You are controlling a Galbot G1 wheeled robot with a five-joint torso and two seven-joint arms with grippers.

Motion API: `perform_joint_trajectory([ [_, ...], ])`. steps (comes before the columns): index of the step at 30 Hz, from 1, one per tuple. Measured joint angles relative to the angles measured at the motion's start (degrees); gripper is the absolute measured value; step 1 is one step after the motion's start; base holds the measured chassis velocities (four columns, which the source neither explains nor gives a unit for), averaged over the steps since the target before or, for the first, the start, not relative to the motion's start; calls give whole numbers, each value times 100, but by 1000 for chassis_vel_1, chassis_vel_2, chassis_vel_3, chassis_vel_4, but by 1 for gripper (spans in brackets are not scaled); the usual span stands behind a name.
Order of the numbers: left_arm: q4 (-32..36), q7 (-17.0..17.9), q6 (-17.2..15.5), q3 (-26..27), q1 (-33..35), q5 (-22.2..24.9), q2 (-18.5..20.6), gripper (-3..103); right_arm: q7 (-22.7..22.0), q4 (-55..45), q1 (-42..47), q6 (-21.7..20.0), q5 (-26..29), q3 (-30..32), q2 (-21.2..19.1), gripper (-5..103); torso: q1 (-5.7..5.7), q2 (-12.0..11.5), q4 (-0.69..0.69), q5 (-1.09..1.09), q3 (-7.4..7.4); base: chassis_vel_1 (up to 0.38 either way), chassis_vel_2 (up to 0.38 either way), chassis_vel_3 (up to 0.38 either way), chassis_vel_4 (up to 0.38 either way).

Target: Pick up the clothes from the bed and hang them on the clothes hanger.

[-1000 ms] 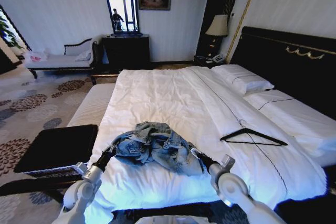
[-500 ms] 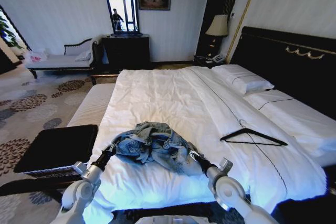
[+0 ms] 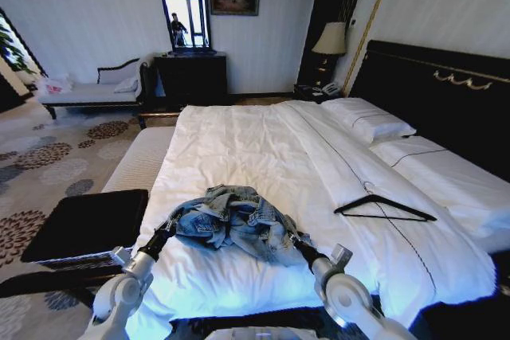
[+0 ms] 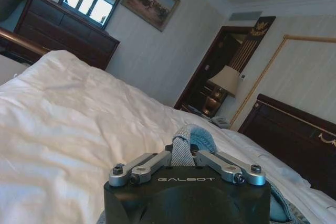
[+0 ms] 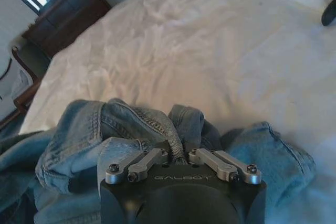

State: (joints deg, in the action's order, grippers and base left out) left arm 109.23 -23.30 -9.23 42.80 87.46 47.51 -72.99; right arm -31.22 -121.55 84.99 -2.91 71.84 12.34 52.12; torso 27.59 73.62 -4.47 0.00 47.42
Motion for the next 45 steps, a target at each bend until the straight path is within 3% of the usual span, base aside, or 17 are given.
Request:
perform_joint_trajectory([
  [3, 76, 16, 0, 43, 61, 1, -61, 3, 122, 20, 20, 150, -65, 6, 35, 5, 0, 0, 0, 0, 0, 0, 0, 0, 0],
  [9, 222, 78, 13, 113, 153, 47, -72, 3, 475, -7, 109, 499, -398, 25, 99, 5, 0, 0, 0, 0, 0, 0, 0, 0, 0],
  [12, 506, 220, 52, 162, 194, 248, -108, 3, 1195, -2, 112, 994, -902, 83, 109, 5, 0, 0, 0, -1, 0, 0, 0, 0, 0],
  [14, 585, 270, 81, 165, 207, 261, -106, 3, 1331, 2, 96, 1077, -1032, 95, 109, 5, 0, 0, 0, -1, 0, 0, 0, 0, 0],
  [18, 1499, 619, 316, 210, 419, 403, 139, 3, 2154, -37, -10, 1791, -2145, 297, 110, 5, 0, -1, 1, 1, 1, 0, 0, 0, 0],
  [21, 1930, 872, 322, 325, 437, 664, 312, 3, 2418, -214, -63, 1943, -2226, 435, 58, 5, 0, 0, -1, 0, 0, 0, 0, 0, 0],
  [23, 2242, 1169, 240, 479, 342, 954, 505, 3, 2675, -344, -282, 2003, -2075, 534, -40, 5, -1, 0, 0, -1, 0, 0, 0, 0, 0],
  [30, 2561, 1577, 5, 836, 6, 1570, 1100, 3, 2888, -513, -1048, 1915, -1391, 679, -321, 5, 0, -1, 2, -1, 1, 0, 0, 0, 0],
  [34, 2474, 2031, -162, 1226, -693, 2490, 1943, 3, 2872, -416, -2330, 1734, -612, 602, -671, 5, 0, -1, 1, -1, 1, 0, 0, 0, 0],
  [36, 2428, 2081, -179, 1257, -820, 2610, 2063, 3, 2837, -386, -2507, 1712, -502, 543, -706, 5, 0, -1, 2, -3, 1, 0, 0, 0, 0],
  [39, 1955, 2257, -221, 1250, -1633, 3050, 2815, 3, 2588, -50, -3687, 1615, -49, -12, -837, 5, 0, -1, -2, 0, 2, 0, 0, 0, 0],
  [41, 1835, 2283, -222, 1216, -1790, 3103, 2946, 3, 2553, 29, -3896, 1607, -13, -128, -842, 5, 0, -1, -2, 1, 2, 0, 0, 0, 0],
  [44, 1132, 2351, -231, 909, -2538, 3398, 3570, 3, 2365, 750, -5245, 1589, 154, -982, -769, 5, 2, -1, 2, -3, 2, 0, 0, 0, 0],
  [45, 1132, 2351, -231, 909, -2538, 3398, 3570, 3, 2365, 750, -5245, 1589, 154, -982, -769, 5, 2, -1, 2, -3, 2, 0, 0, 0, 0],
])
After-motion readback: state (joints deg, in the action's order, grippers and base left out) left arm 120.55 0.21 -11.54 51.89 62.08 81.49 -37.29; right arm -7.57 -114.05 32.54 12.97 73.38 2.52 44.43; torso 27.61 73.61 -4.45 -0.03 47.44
